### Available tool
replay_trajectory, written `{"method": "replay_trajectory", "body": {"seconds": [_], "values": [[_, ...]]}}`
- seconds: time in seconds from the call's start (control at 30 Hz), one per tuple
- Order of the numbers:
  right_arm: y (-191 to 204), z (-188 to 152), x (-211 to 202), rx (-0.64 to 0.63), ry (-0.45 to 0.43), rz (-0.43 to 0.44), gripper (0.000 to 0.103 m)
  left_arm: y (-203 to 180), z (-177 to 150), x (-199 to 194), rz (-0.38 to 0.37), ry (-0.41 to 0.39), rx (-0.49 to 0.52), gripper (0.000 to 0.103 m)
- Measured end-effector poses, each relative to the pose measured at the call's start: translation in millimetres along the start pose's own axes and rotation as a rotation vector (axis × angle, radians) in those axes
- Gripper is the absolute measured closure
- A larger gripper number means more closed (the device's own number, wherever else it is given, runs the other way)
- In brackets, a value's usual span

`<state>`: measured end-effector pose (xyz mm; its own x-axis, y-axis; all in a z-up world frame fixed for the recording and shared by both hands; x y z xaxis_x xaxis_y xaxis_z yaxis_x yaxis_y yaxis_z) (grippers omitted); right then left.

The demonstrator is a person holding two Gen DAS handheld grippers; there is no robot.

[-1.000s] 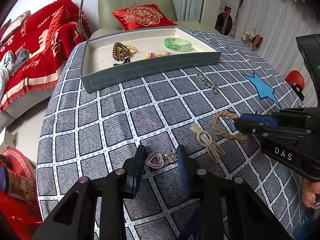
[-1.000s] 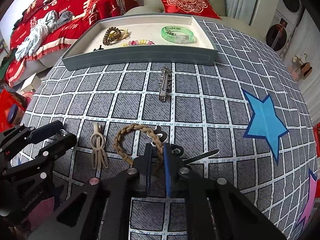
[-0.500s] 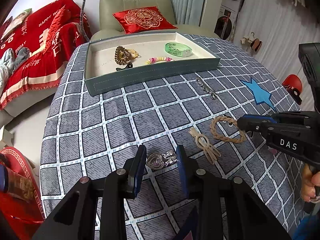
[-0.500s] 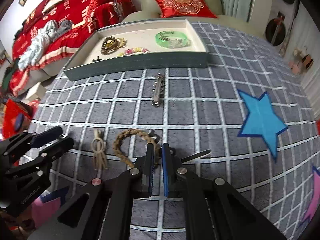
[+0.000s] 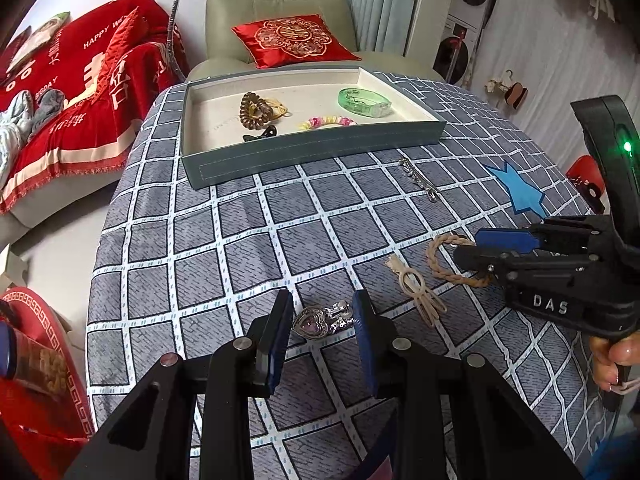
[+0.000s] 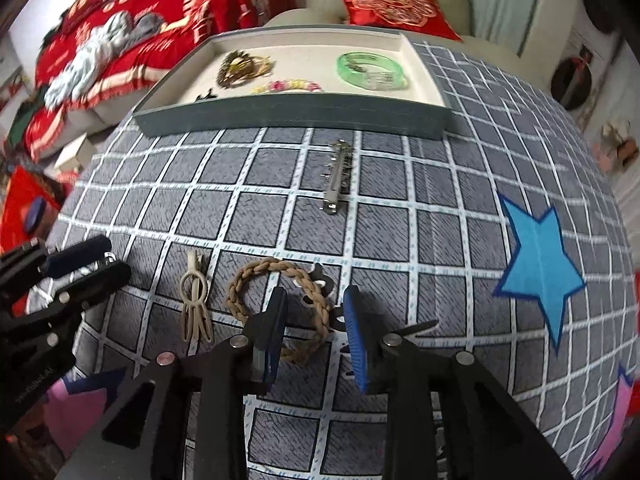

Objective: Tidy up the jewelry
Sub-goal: 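Grasp the braided brown cord bracelet with the right tool, then grasp the heart pendant with the left tool while the right tool holds the braided bracelet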

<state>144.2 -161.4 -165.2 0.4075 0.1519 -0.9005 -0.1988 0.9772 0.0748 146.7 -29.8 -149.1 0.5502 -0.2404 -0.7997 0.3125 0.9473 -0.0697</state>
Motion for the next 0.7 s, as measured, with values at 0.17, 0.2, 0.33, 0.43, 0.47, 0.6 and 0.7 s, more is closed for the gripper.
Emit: {"method": "replay_trajectory", "body": {"seconds": [0.17,0.2,0.33,0.43,0.47,0.6,0.7], "values": [[6.7,-0.3,-0.4,-0.026,0.012,0.021,0.095,1.5,-1.0,1.2,-0.003,0.007,-0.007,0.066],[6.6,-0.8,-1.0,-0.024,0.012,0.015,0.096,1.8,-0.9,1.1,-0.004,0.007,-0.009,0.066],[1.6,-1.5,-7.5,0.023,-0.012,0.023,0.096,2.4,0.3,-0.9,-0.005,0.0,-0.008,0.066],[-2.9,1.9,-16.6,0.05,-0.038,0.028,0.096,2.6,0.8,-1.5,-0.006,-0.002,-0.01,0.066],[-4.8,3.4,-21.0,0.058,-0.049,0.029,0.096,3.0,0.5,-2.3,-0.007,-0.002,-0.01,0.066],[-8.7,10.3,-32.6,0.077,-0.079,0.036,0.096,4.1,4.1,-6.4,-0.016,-0.008,-0.016,0.066],[-10.4,15.6,-41.5,0.083,-0.103,0.042,0.096,6.4,9.8,-12.3,-0.015,-0.025,-0.012,0.067]]}}
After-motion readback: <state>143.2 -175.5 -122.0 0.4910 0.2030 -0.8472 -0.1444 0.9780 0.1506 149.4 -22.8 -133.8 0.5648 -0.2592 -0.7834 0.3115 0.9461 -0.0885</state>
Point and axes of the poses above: each gripper's, at about its wrist camera, not at the fingertips, and x roughly the way its jaws point, y to its left, z to its top, the point moved 9 cm from there along x, roughly the way its jaws point, and after that the axes turned 4 degrees about z, right-handed, at the moved point
